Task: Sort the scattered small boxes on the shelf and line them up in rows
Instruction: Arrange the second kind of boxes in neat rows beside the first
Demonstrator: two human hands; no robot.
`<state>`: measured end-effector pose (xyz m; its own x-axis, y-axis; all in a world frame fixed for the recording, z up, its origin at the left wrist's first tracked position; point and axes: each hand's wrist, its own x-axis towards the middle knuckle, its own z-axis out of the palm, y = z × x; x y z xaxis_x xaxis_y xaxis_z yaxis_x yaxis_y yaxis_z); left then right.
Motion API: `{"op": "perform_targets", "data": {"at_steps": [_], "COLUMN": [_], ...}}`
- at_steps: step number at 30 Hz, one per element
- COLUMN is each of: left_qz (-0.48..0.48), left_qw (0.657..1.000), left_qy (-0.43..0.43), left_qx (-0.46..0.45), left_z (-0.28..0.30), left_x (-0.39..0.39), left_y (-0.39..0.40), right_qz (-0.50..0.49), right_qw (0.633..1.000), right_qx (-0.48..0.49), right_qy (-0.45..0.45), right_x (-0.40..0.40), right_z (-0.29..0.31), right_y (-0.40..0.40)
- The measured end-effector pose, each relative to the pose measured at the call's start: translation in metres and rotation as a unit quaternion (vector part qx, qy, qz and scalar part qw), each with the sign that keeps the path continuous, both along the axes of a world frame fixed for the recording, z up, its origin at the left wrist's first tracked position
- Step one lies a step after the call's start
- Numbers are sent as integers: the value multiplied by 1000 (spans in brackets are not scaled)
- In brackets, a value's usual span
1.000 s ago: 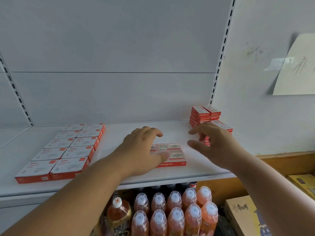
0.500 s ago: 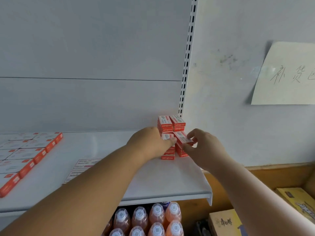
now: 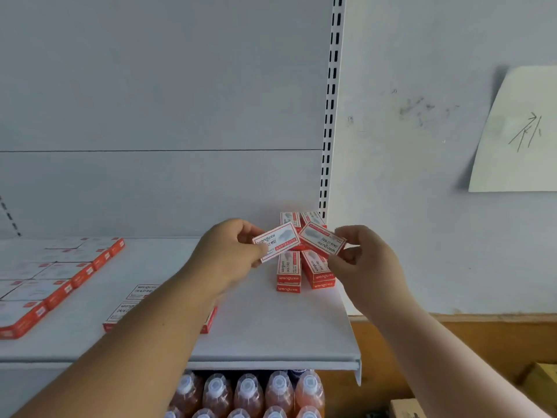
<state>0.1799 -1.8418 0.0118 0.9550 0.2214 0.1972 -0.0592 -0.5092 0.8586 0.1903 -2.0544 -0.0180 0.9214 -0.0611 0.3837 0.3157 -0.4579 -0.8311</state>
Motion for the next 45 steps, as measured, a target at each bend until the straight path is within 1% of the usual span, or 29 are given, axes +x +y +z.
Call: {"op": "perform_targets", "data": {"at_steps": [2, 3, 5, 6, 7, 8, 10, 12, 14, 16, 17, 19, 20, 22, 25, 28, 30, 33, 35, 38, 42, 45], "left_qz": [-8, -8, -2, 2, 8, 14, 27, 45, 63, 58, 49, 33, 28, 24, 23, 22, 17, 14, 20, 12, -6, -12], "left_qw": [999, 999, 999, 999, 999, 999, 999, 998, 997, 996, 996, 994, 992, 985, 966, 949, 940, 937, 931, 926, 925, 928], "left_qy": [-11, -17, -29, -32, -37, -41, -45, -45, -37, -16, -1, 32, 45, 62, 69, 70, 73, 73, 78, 88, 88, 82], "left_qx": [-29, -34, -35, -32, -26, -20, -12, 3, 40, 59, 71, 103, 114, 161, 247, 307, 332, 341, 356, 367, 371, 364], "left_z": [1, 2, 2, 3, 4, 5, 6, 5, 3, 0, -3, -11, -15, -24, -32, -34, -33, -33, -33, -34, -35, -36], "left_x": [-8, -12, -20, -24, -27, -30, -33, -31, -25, -16, -12, -2, 2, 9, 11, 8, 7, 5, 3, 1, -1, -3], "left_y": [16, 25, 47, 58, 71, 83, 107, 127, 144, 157, 161, 166, 168, 170, 171, 169, 168, 170, 173, 174, 174, 176], "right_qz": [55, 86, 160, 189, 204, 204, 179, 141, 114, 95, 92, 88, 93, 120, 128, 105, 76, -10, -29, -34, -15, -13], "right_qw": [995, 985, 949, 928, 913, 905, 907, 924, 948, 980, 989, 988, 981, 963, 951, 940, 932, 914, 898, 882, 890, 889], "right_qx": [87, 142, 257, 298, 326, 342, 348, 322, 266, 141, 69, -57, -101, -156, -192, -264, -310, -384, -412, -441, -428, -431], "right_qy": [19, 40, 94, 117, 135, 147, 154, 152, 132, 103, 98, 115, 134, 183, 207, 190, 170, 128, 149, 164, 156, 156], "right_x": [-4, -5, -4, -4, -2, 0, 4, 9, 16, 23, 26, 29, 30, 30, 27, 23, 19, 16, 14, 13, 12, 8], "right_z": [6, 9, 14, 16, 18, 19, 22, 27, 32, 36, 37, 34, 31, 23, 16, 13, 13, 10, 7, 1, 3, 6], "right_y": [8, 14, 27, 35, 43, 53, 74, 98, 120, 139, 149, 167, 174, 186, 193, 193, 192, 187, 184, 186, 190, 187]}}
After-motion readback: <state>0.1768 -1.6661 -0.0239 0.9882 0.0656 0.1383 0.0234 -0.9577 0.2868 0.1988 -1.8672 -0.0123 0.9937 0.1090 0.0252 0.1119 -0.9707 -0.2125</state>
